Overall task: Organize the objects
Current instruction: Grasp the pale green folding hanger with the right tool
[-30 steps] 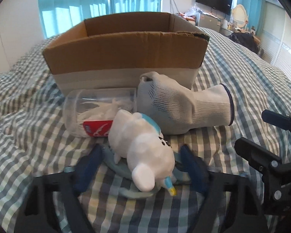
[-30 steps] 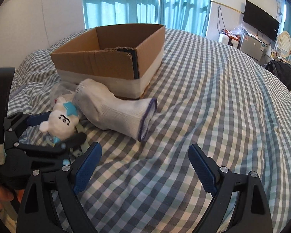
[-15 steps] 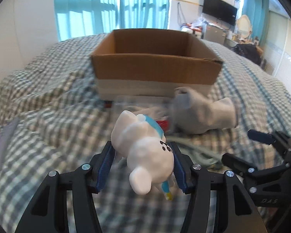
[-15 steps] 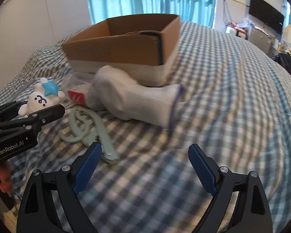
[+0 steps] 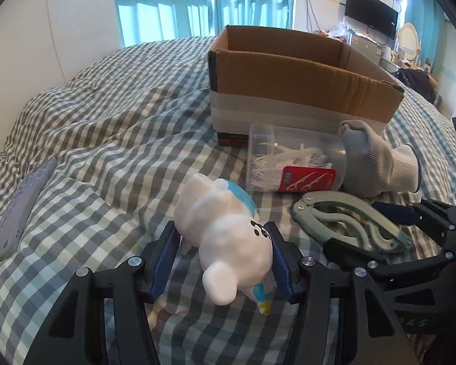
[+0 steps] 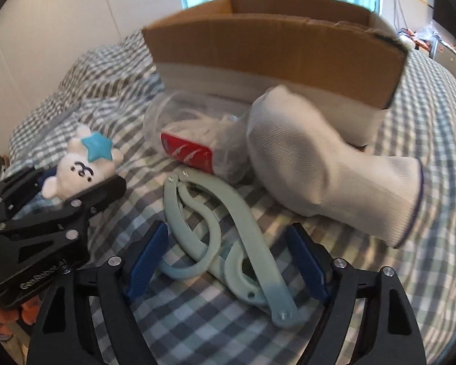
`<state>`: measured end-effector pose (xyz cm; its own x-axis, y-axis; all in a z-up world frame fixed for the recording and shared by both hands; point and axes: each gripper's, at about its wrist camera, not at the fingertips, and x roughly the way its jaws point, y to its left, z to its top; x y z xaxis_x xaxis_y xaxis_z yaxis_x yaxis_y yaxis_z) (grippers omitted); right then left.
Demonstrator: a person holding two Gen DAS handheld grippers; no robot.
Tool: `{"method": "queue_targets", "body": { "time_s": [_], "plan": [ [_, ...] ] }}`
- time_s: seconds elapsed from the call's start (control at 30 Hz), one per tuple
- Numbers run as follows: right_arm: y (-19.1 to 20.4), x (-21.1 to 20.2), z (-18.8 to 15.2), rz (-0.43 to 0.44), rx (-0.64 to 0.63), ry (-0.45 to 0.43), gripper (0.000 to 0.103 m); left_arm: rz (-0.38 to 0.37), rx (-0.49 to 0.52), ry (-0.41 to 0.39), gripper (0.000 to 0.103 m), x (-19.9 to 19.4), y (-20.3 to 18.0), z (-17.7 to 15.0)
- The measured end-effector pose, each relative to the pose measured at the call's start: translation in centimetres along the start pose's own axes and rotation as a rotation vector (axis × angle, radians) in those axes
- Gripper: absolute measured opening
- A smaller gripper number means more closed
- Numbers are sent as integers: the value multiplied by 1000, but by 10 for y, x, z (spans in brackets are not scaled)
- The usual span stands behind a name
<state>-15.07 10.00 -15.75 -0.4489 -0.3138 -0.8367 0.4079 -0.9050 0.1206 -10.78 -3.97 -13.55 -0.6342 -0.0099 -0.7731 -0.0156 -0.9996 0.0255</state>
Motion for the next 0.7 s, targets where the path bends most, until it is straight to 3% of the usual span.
{"method": "queue_targets", "body": {
  "time_s": [0.17,0.47,0.7],
  "plan": [
    [4,4,-5,-17,-24,16,75,-12,-12,9,58,0,0,-1],
    [15,-19,-20,-34,-22,-51,36,-20,-8,-8,58,-13,-5,-3],
    [24,-53,-17,-2,-53,-102,13,-20,3,-43,58,-35,-10,-2]
  ]
}}
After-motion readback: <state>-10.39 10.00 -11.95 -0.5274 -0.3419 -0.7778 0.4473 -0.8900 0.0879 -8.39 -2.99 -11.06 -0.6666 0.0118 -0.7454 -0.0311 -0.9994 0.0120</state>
